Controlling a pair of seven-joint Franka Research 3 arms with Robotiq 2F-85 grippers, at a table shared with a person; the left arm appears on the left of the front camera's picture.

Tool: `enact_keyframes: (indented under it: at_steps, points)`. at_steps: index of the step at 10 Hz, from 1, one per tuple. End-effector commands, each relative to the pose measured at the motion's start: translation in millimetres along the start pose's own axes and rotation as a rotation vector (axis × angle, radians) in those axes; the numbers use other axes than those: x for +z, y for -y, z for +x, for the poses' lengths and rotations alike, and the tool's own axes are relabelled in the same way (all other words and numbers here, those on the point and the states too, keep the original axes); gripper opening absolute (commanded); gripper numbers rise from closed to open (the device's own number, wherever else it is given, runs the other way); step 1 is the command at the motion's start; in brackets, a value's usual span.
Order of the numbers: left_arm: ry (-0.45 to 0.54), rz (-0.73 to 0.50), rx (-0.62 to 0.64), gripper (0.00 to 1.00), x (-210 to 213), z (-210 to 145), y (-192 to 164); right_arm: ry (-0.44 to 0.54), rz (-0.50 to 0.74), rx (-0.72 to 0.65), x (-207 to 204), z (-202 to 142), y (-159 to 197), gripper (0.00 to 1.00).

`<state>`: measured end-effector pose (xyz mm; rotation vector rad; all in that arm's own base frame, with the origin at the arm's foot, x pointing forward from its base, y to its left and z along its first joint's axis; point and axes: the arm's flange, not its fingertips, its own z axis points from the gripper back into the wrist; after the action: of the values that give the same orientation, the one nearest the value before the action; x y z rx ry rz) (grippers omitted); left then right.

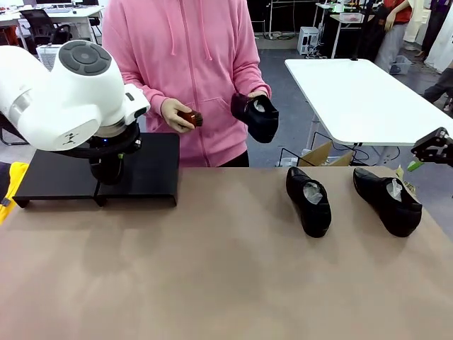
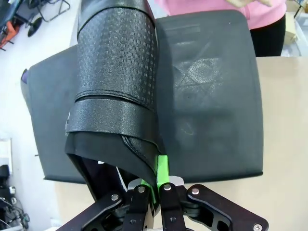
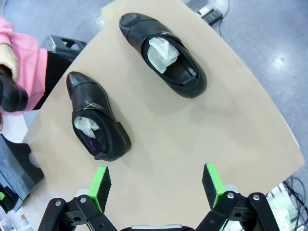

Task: Organize the shoes by placing them on the stand.
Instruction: Place the Shoe from the middle of the table onto the Shoes Stand.

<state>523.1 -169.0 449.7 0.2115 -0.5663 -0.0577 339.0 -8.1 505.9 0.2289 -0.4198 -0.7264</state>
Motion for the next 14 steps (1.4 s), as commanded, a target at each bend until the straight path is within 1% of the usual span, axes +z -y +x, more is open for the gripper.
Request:
enact_keyframes:
  at_steps: [1,5,6,10,11,13,14]
  points:
    - [0.024,0.019,0.045,0.0,-14.3,5.2,2.9,0.004,0.022,0.009,-0.9,2.2,-1.7,1.0]
    - [0.019,0.022,0.066,0.0,-23.0,5.9,4.6,0.004,0.022,0.009,-0.9,2.2,-1.7,1.0]
    - [0.017,0.026,0.063,0.14,-23.5,6.3,5.4,0.004,0.022,0.009,-0.9,2.2,-1.7,1.0]
    - [0.015,0.032,0.051,0.91,-26.4,8.6,5.2,0.004,0.022,0.009,-0.9,2.2,-1.7,1.0]
    - [0.025,0.033,0.05,1.0,-22.3,7.5,5.4,0.004,0.022,0.009,-0.9,2.2,-1.7,1.0]
    - [0.049,-0.01,0.108,1.0,6.0,1.6,8.7,0.004,0.022,0.009,-0.9,2.2,-1.7,1.0]
    - [0.003,0.006,0.046,1.0,-17.7,8.8,3.9,0.004,0.022,0.009,-0.9,2.2,-1.7,1.0]
